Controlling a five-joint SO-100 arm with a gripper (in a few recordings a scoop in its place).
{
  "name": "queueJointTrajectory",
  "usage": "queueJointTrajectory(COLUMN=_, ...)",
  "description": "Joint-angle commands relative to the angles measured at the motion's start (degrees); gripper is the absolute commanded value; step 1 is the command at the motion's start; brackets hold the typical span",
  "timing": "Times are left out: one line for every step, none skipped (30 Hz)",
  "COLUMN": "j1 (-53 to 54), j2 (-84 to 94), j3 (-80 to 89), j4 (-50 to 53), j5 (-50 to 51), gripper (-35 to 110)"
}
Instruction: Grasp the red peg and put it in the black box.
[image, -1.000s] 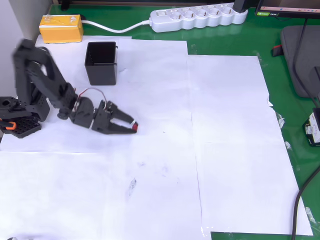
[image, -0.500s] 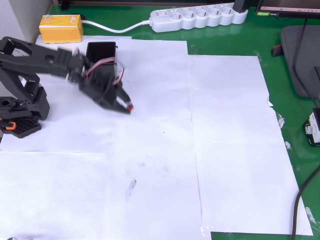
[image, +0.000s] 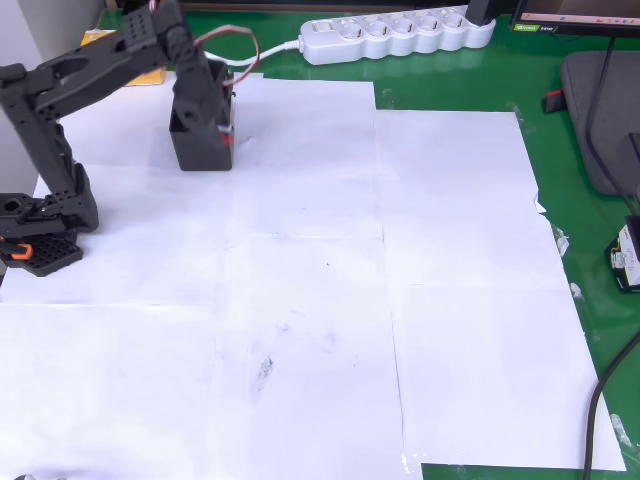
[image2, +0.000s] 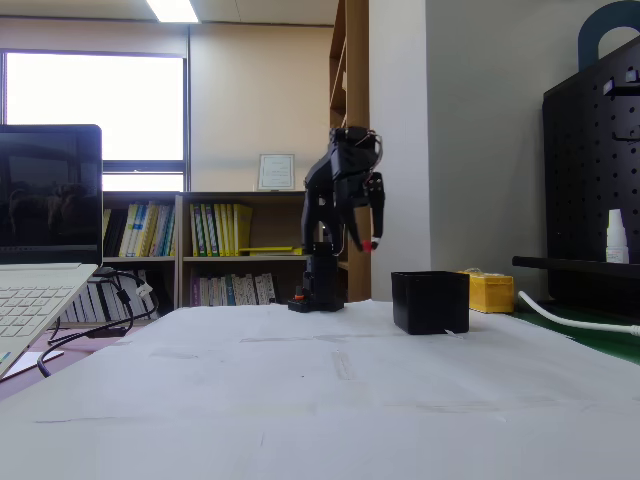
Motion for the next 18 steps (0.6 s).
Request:
queueJointTrajectory(j1=-4.75, j2=2.11, j3=4.92, j4=1.76, j5=3.96, gripper=0)
queueJointTrajectory(j1=-6.15, j2=2.37, j3=5.1, j4=2.2, j5=4.75, gripper=0)
queueJointTrajectory(j1=-7.47, j2=3.16, j3=5.19, j4=2.29, j5=5.27, gripper=0)
queueJointTrajectory(j1=-8.7, j2=4.48, j3=5.89, j4=2.29, j5=5.98, gripper=0)
queueJointTrajectory(j1=-9.84, j2=5.1, j3=6.86, j4=2.2, j5=6.77, gripper=0)
queueJointTrajectory(j1=-10.72, j2=6.59, j3=8.0, j4=2.02, j5=7.73, gripper=0)
queueJointTrajectory(j1=-11.78, j2=7.29, j3=9.4, j4=2.02, j5=8.17, gripper=0)
queueJointTrajectory(j1=-12.48, j2=8.44, j3=10.02, j4=1.58, j5=8.7, gripper=0)
queueJointTrajectory(j1=-13.36, j2=8.79, j3=10.81, j4=1.23, j5=9.14, gripper=0)
queueJointTrajectory(j1=-14.06, j2=9.93, j3=11.95, j4=1.05, j5=9.93, gripper=0)
queueJointTrajectory(j1=-14.77, j2=10.81, j3=13.18, j4=1.14, j5=10.2, gripper=0)
queueJointTrajectory(j1=-15.56, j2=11.34, j3=14.06, j4=1.23, j5=10.11, gripper=0)
queueJointTrajectory(j1=-16.08, j2=11.95, j3=14.85, j4=1.14, j5=10.2, gripper=0)
queueJointTrajectory(j1=-16.61, j2=12.22, j3=15.12, j4=0.97, j5=10.37, gripper=0)
queueJointTrajectory(j1=-17.14, j2=12.22, j3=15.12, j4=0.97, j5=10.72, gripper=1)
queueJointTrajectory(j1=-17.58, j2=12.22, j3=15.12, j4=1.14, j5=10.72, gripper=1)
queueJointTrajectory(j1=-18.11, j2=12.22, j3=15.03, j4=1.58, j5=10.9, gripper=1)
queueJointTrajectory(j1=-18.46, j2=12.22, j3=14.94, j4=2.11, j5=10.99, gripper=1)
